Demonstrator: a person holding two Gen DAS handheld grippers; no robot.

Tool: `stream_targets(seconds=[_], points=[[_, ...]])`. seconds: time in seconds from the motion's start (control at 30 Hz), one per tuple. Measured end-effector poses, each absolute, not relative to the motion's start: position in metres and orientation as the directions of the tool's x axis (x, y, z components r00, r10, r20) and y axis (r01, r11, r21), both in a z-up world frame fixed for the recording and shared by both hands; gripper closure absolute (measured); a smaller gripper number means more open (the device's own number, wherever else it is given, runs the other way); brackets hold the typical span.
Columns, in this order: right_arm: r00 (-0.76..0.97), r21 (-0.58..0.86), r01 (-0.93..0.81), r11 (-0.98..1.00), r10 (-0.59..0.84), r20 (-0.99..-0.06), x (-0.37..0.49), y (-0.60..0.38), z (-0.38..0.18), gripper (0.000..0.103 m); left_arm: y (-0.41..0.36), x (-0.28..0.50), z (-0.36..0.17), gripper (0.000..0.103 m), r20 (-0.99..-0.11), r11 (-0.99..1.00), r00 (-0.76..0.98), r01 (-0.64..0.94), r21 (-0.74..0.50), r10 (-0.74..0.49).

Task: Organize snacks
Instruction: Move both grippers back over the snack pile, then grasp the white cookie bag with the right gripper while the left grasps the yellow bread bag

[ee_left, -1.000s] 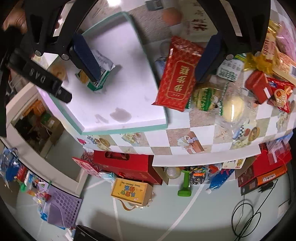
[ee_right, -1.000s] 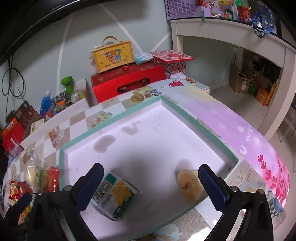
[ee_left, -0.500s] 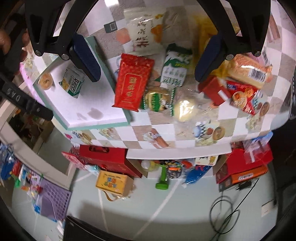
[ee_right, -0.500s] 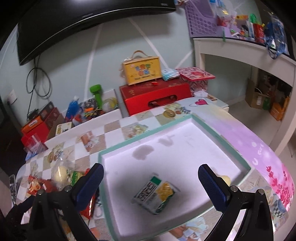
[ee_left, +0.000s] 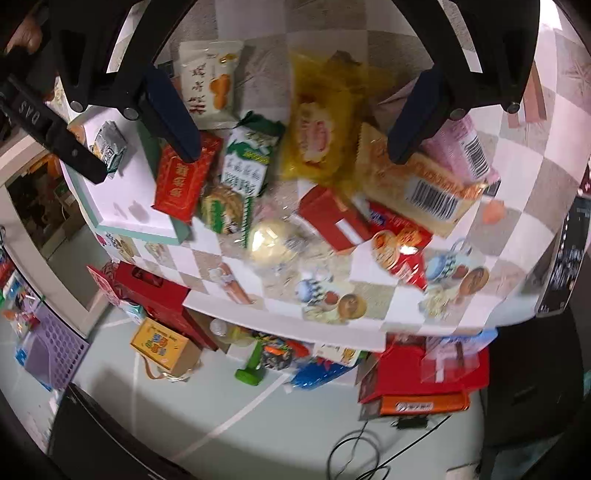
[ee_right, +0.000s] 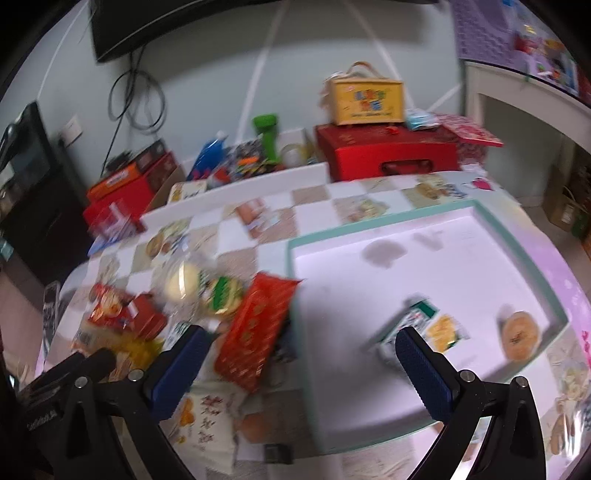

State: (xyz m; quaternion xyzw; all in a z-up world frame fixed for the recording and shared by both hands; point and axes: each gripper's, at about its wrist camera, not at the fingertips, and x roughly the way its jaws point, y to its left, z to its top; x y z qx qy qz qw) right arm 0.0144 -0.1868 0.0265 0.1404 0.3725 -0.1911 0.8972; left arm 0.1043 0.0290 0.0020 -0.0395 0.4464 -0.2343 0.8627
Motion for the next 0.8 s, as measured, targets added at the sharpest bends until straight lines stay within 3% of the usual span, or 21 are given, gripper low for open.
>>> stream_targets(seconds=[0.1, 0.3, 0.43, 0.53, 0.7, 0.8], points=[[0.627, 0.092, 0.417, 0.904, -0.213, -0.749, 0.022, -0.173, 0.017, 0.000, 0.032, 0.107, -0.005, 0.004, -0.767, 0.892, 0.477, 0.359, -0.276, -0.429], [0.554, 0.049, 0.346, 0.937, -0.162, -0.817, 0.033, -0.146, -0.013, 0.009, 0.025, 0.109, -0.015, 0.024, -0.793, 0.889, 0.439, 0.371, -0.269, -0.423], [0.519, 0.042, 0.313, 0.949, -0.134, -0.844, 0.036, -0.138, -0.028, 0.011, 0.021, 0.109, -0.019, 0.028, -0.803, 0.888, 0.426, 0.378, -0.262, -0.418], [0.497, 0.015, 0.287, 0.958, -0.135, -0.857, 0.038, -0.128, -0.038, 0.013, 0.019, 0.110, -0.025, 0.036, -0.812, 0.885, 0.406, 0.381, -0.267, -0.420], [0.472, 0.026, 0.242, 0.970, -0.095, -0.876, 0.042, -0.116, -0.053, 0.014, 0.017, 0.113, -0.034, 0.041, -0.829, 0.892, 0.389, 0.371, -0.258, -0.402], [0.471, 0.029, 0.226, 0.974, -0.083, -0.878, 0.042, -0.113, -0.054, 0.020, 0.015, 0.114, -0.040, 0.041, -0.839, 0.894, 0.376, 0.369, -0.253, -0.393]])
